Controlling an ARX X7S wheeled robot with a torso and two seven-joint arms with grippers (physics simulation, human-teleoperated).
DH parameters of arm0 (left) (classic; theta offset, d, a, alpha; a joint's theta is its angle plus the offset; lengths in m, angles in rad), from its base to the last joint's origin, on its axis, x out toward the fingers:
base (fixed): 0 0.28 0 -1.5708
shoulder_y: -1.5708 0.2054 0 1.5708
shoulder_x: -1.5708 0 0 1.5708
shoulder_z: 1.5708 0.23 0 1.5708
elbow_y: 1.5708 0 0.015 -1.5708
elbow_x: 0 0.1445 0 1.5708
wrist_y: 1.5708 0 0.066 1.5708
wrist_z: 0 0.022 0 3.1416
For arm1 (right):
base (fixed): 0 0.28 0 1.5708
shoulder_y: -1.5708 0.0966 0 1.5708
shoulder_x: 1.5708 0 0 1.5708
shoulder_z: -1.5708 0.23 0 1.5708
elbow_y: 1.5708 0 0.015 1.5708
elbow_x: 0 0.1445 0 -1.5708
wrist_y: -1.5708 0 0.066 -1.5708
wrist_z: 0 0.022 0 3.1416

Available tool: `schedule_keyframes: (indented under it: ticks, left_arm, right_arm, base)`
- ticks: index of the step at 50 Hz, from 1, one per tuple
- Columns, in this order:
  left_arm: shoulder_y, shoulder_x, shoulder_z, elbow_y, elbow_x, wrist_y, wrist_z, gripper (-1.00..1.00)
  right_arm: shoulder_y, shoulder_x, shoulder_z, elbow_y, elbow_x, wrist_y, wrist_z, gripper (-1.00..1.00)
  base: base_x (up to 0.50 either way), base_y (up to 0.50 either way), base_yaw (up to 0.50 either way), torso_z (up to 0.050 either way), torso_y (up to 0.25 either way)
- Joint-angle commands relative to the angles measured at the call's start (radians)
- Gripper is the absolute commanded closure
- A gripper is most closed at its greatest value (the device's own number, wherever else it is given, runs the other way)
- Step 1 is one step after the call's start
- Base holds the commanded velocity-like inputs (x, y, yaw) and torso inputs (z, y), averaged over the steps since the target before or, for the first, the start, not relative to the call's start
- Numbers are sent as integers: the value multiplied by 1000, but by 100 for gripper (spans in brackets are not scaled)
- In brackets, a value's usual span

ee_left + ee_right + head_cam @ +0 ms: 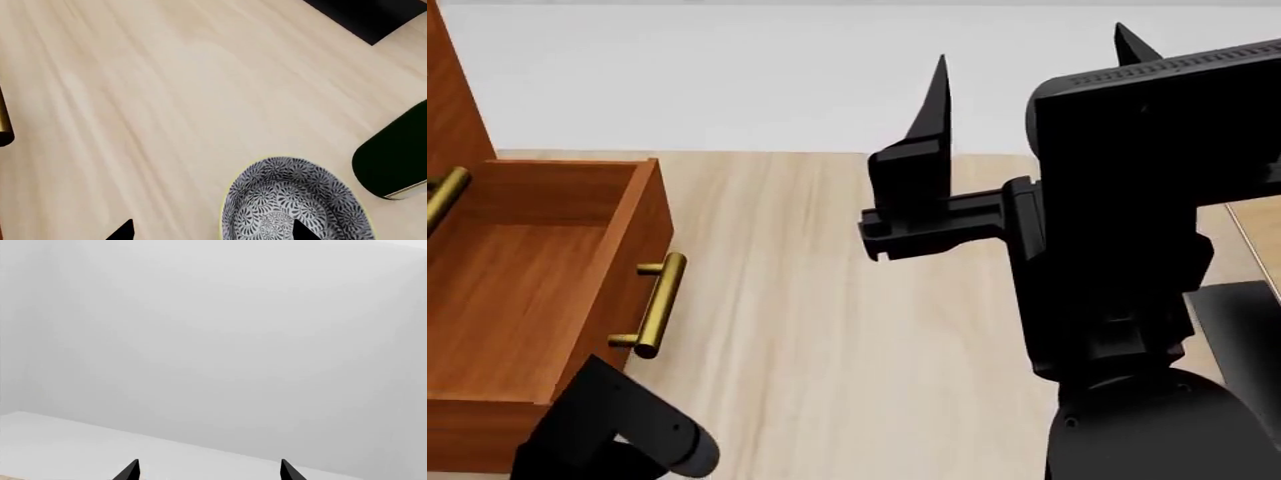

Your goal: Put the bowl in the bottom drawer of the cabinet.

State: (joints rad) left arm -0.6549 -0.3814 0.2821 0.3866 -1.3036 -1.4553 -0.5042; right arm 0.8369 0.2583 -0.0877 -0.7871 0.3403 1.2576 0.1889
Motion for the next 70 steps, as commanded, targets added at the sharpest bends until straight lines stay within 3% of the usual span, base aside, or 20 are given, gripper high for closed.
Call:
schedule_keyframes:
  ticks: [1, 29, 67, 68, 70]
  left_arm:
    - [-30, 1, 99, -108, 90, 73, 111, -100]
    - [-73, 11, 221, -305, 203, 197, 300, -100]
    - [-50, 15, 286, -415, 244, 275, 388, -100]
    - [-48, 14, 282, -415, 243, 278, 386, 100]
    - [-48, 14, 276, -413, 235, 276, 382, 100]
  right_arm:
    - [0, 0, -1, 2, 6, -3, 4, -100]
    - [-9, 9, -15, 19, 10, -27, 17, -100]
    - [-16, 18, -17, 26, 26, -40, 28, -100]
    - [-16, 18, -18, 26, 26, -41, 28, -100]
    - [-16, 17, -19, 26, 27, -41, 29, -100]
  base:
    - [0, 0, 0, 0, 0]
    - [0, 0, 0, 0, 0]
    - [0, 0, 0, 0, 0]
    - [0, 0, 0, 0, 0]
    - [0, 0, 0, 0, 0]
